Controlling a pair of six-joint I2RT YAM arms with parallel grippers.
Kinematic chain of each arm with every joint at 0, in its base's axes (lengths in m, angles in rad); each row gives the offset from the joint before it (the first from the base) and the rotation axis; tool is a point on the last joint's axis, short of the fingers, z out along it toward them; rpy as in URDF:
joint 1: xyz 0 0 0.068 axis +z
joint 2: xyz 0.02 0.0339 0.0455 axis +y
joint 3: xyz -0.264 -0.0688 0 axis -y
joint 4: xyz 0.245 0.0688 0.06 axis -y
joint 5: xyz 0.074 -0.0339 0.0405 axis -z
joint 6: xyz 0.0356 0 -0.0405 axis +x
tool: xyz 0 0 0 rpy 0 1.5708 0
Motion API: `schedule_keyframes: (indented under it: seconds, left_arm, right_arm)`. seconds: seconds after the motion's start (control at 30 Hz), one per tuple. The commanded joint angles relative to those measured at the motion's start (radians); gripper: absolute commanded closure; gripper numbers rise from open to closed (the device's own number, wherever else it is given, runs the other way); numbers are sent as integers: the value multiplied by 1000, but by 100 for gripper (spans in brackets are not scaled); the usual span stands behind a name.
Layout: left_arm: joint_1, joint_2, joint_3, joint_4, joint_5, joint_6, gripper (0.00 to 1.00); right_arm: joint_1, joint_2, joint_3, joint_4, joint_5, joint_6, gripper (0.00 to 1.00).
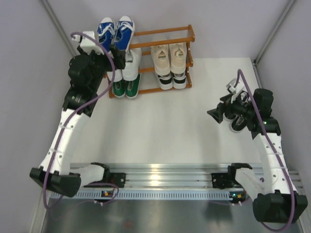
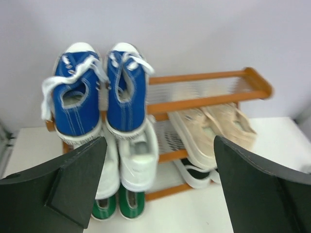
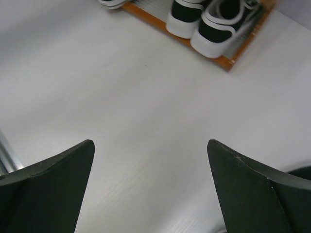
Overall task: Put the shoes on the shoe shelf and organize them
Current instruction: Adjust the shoe at the shoe shelf, then pick up the shoe at the center of the board.
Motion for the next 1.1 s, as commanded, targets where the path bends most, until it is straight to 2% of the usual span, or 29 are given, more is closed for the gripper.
schedule_keyframes:
  seconds: [0.0, 0.13, 0.17, 0.27, 0.37, 0.4, 0.47, 0.53, 0.57, 0.6, 0.63, 0.87, 1.07]
  left_arm:
    - [3, -196, -173, -24, 221, -85, 3]
    - [3, -393, -471, -6, 362, -113, 2]
    - [3, -432, -587, 0, 382, -118, 2]
    - [3, -561, -770, 12, 424, -122, 2]
    - [3, -652, -867, 23, 428, -116, 2]
    - [3, -683, -910, 23, 427, -118, 2]
    - [3, -701, -932, 28, 437, -127, 2]
    - [3, -713, -921, -6, 451, -124, 3]
    - [3, -718, -921, -12, 451, -119, 3]
    - [3, -723, -922, -18, 451, -116, 3]
    - [3, -724, -921, -33, 450, -107, 3]
    - [3, -743, -922, -40, 451, -107, 3]
    - [1, -741, -926, -40, 459, -113, 4]
  right_arm:
    - [-79, 52, 80, 17, 215, 129, 1]
    - [-151, 138, 147, -83, 366, 147, 1]
    - [-170, 172, 159, -104, 383, 148, 1]
    - [-278, 230, 198, -149, 414, 157, 1]
    - [-329, 294, 224, -181, 475, 124, 5]
    - [-331, 307, 224, -175, 518, 119, 12]
    - [-331, 339, 227, -164, 558, 114, 16]
    - [-340, 367, 236, -179, 581, 116, 27]
    - [-342, 371, 235, -178, 592, 119, 27]
    - [-346, 371, 232, -179, 601, 124, 36]
    - [-354, 370, 226, -179, 613, 121, 39]
    - [-458, 400, 161, -193, 658, 79, 40]
    - [-458, 546, 166, -176, 618, 110, 31]
